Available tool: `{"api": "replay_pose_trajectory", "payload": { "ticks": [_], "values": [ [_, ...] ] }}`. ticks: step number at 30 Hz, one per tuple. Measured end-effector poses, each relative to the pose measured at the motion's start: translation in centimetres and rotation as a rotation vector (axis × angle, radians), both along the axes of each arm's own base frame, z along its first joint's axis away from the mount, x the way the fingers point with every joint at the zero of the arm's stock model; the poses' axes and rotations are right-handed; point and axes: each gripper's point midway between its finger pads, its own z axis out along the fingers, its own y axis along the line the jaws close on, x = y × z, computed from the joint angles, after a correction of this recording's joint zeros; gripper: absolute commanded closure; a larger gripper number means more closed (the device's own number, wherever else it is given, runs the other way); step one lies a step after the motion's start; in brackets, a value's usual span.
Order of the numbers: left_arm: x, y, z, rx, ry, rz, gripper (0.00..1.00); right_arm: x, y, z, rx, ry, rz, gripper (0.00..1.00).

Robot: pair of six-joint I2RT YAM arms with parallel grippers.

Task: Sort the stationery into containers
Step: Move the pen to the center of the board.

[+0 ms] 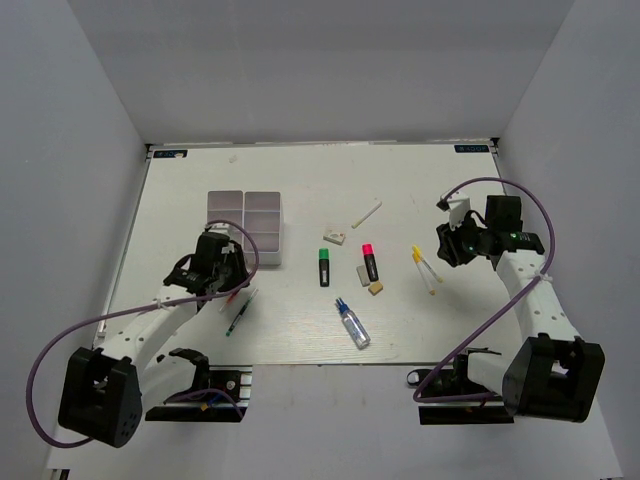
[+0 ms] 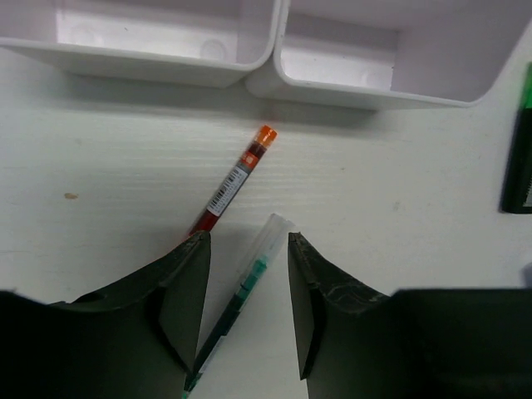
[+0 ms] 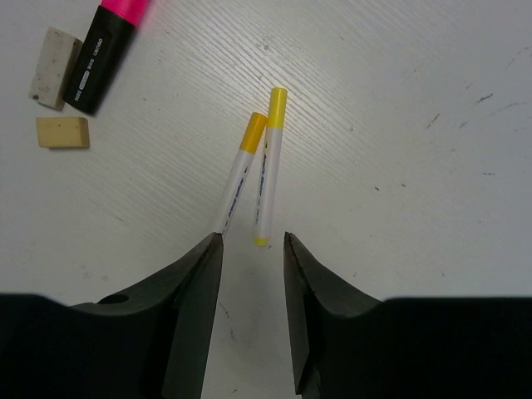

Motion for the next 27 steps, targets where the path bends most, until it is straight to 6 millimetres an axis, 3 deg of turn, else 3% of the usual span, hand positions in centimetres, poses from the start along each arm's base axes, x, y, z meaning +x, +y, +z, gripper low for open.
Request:
{"api": "replay_pose_trajectory", "payload": {
  "ticks": [9,15,27],
  "values": [
    [2.0,0.5,0.8,0.051,-0.098,0.022,0.43,0.3,0.0,-0.1,0.000,-0.004,0.004,0.57],
    [1.6,0.0,-1.2,0.072,0.007,0.000,0.42,0.4,0.0,-0.1,-0.003,-0.009,0.006,0.56],
    [0.7,0.1,-2.2,0.086,0.063,0.079,0.42,0.5,-0.2,-0.1,-0.004,-0.010,0.001,0.54]
  ]
}}
